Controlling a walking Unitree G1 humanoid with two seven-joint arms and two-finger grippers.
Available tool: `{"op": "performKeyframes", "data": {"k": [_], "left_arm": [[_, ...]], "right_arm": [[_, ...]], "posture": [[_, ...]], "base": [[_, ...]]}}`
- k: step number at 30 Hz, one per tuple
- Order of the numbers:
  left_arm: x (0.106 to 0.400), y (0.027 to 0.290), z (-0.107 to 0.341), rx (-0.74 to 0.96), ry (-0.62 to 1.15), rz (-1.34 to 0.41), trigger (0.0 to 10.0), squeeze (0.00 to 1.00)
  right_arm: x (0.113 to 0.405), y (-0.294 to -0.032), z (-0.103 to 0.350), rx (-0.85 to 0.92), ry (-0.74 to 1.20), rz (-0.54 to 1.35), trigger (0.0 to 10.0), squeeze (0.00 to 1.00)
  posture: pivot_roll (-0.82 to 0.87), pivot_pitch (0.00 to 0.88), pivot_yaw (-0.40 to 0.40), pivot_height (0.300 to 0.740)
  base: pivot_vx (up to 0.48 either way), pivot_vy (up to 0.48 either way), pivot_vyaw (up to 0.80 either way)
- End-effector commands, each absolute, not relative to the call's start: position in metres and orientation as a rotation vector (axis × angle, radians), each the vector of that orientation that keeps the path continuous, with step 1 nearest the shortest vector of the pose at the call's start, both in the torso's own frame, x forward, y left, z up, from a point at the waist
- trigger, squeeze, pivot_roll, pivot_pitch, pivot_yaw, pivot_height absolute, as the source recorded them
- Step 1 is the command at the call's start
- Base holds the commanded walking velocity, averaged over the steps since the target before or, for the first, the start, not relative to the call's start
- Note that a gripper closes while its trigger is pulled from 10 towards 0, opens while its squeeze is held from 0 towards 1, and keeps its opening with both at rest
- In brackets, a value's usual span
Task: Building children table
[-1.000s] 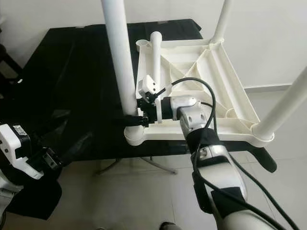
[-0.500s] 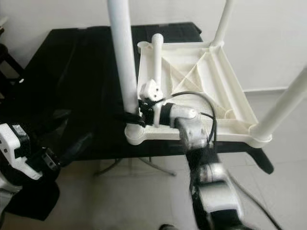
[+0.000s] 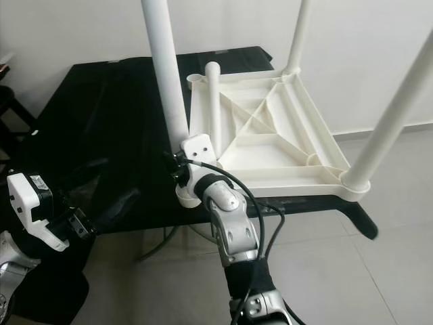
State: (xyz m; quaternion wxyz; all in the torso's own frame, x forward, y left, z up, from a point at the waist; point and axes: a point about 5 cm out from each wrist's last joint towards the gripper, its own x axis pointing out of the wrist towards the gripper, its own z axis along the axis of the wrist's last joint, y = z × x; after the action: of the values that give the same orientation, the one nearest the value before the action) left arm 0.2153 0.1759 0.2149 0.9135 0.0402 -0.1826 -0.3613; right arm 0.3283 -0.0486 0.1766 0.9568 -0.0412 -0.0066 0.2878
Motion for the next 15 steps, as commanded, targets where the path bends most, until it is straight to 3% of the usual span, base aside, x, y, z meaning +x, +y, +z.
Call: {"op": "performKeyframes", "data": {"k": [1,2,5,6,7,8,9,10,15], "left_arm": [[0.215,0.176,0.213,0.076,-0.37,-0.734,10.0,0.0],[0.215,0.176,0.212,0.075,-0.369,-0.734,10.0,0.0],[0.215,0.176,0.212,0.074,-0.368,-0.734,10.0,0.0],[0.215,0.175,0.212,0.074,-0.369,-0.735,10.0,0.0],[0.215,0.175,0.212,0.074,-0.369,-0.735,10.0,0.0],[0.215,0.175,0.212,0.073,-0.37,-0.734,10.0,0.0],[0.215,0.174,0.212,0.072,-0.37,-0.734,10.0,0.0],[0.214,0.174,0.212,0.072,-0.37,-0.733,10.0,0.0],[0.211,0.175,0.211,0.07,-0.365,-0.72,10.0,0.0]], "right_arm": [[0.323,-0.03,0.156,-0.037,0.134,0.658,10.0,0.35],[0.317,-0.028,0.163,-0.026,0.116,0.704,10.0,1.0],[0.316,-0.03,0.17,-0.025,0.085,0.751,10.0,1.0],[0.32,-0.037,0.187,-0.038,0.001,0.927,10.0,1.0],[0.32,-0.037,0.187,-0.038,0.001,0.927,10.0,1.0],[0.324,-0.046,0.2,-0.087,-0.067,1.093,10.0,0.89],[0.324,-0.049,0.203,-0.1,-0.079,1.139,10.0,0.89],[0.325,-0.054,0.207,-0.146,-0.09,1.207,10.0,0.0],[0.336,-0.074,0.223,-0.314,-0.097,1.384,10.0,0.0]], "posture": [[0.01,0.151,0.069,0.74],[0.01,0.151,0.069,0.74],[0.01,0.151,0.069,0.74],[0.02,0.154,0.066,0.74],[0.02,0.154,0.066,0.74],[0.02,0.158,0.062,0.74],[0.02,0.158,0.062,0.74],[0.03,0.159,0.058,0.74],[0.04,0.168,0.045,0.74]], "base": [[0.0,0.0,0.0],[0.0,0.0,0.0],[0.0,0.0,0.0],[0.0,0.0,0.0],[0.0,0.0,0.0],[0.0,0.0,0.0],[0.0,0.0,0.0],[0.0,0.0,0.0],[0.0,0.0,0.0]]}}
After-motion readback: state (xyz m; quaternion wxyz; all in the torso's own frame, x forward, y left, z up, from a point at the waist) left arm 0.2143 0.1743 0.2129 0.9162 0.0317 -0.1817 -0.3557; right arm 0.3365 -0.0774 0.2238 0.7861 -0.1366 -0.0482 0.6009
